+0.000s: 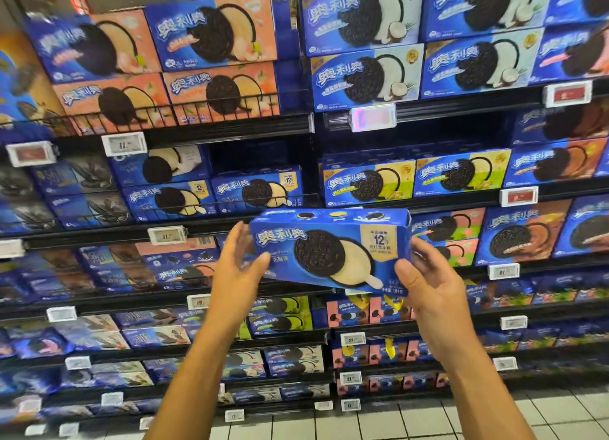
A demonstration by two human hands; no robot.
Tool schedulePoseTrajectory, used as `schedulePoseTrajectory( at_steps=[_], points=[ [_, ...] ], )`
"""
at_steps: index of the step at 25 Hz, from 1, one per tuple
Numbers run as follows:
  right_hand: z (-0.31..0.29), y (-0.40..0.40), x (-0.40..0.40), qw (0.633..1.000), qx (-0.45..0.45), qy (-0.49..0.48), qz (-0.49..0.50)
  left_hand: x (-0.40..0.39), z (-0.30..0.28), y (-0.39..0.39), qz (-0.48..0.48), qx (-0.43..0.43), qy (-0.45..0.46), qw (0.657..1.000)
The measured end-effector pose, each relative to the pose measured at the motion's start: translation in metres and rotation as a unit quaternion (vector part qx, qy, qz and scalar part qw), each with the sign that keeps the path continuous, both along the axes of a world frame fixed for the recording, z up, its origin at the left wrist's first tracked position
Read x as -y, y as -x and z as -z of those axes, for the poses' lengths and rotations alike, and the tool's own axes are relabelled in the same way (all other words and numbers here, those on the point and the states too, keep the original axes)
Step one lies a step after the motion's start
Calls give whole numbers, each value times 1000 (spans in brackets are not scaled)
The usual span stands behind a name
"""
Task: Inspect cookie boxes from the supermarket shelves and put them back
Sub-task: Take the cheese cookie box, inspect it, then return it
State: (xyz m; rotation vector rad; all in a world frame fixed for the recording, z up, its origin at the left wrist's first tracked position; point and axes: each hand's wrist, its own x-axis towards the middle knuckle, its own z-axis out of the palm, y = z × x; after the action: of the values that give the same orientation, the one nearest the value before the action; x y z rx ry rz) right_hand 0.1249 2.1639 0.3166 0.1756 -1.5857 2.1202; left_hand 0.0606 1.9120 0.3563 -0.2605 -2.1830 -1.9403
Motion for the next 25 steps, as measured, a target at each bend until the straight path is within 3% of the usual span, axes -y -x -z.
schedulePoseTrajectory(
  at_steps=[2, 5, 7, 12, 14, 18, 20, 22, 25],
  points=[
    [-8, 3, 16, 999, 3, 29, 38, -16, 2, -18, -38, -23, 46, 998],
    [-19, 1, 42, 998, -9, -10, 69, -45, -4, -48, 115, -11, 44, 992],
    [-26, -5, 57, 998, -14, -49, 37, -56, -8, -49, 158, 9, -17, 987],
    [-33, -12, 77, 978, -8, -163, -130, -42, -13, -12, 139, -14, -195, 971],
    [-34, -6, 74, 974, -9, -159, -161, -30, -10, 0, 149, 21, -278, 949],
    [-30, 15, 44, 994, -9, -94, 50, -5, -3, 12, 200, 66, -368, 906],
    [-27, 21, 26, 994, -3, -35, 102, 8, 1, 14, 237, 70, -386, 889],
    [-24, 24, 17, 996, 17, -2, 89, 15, 5, 14, 252, 75, -399, 879],
    [-24, 23, 25, 999, 24, 12, -23, 17, 11, 14, 243, 83, -431, 865]
  ],
)
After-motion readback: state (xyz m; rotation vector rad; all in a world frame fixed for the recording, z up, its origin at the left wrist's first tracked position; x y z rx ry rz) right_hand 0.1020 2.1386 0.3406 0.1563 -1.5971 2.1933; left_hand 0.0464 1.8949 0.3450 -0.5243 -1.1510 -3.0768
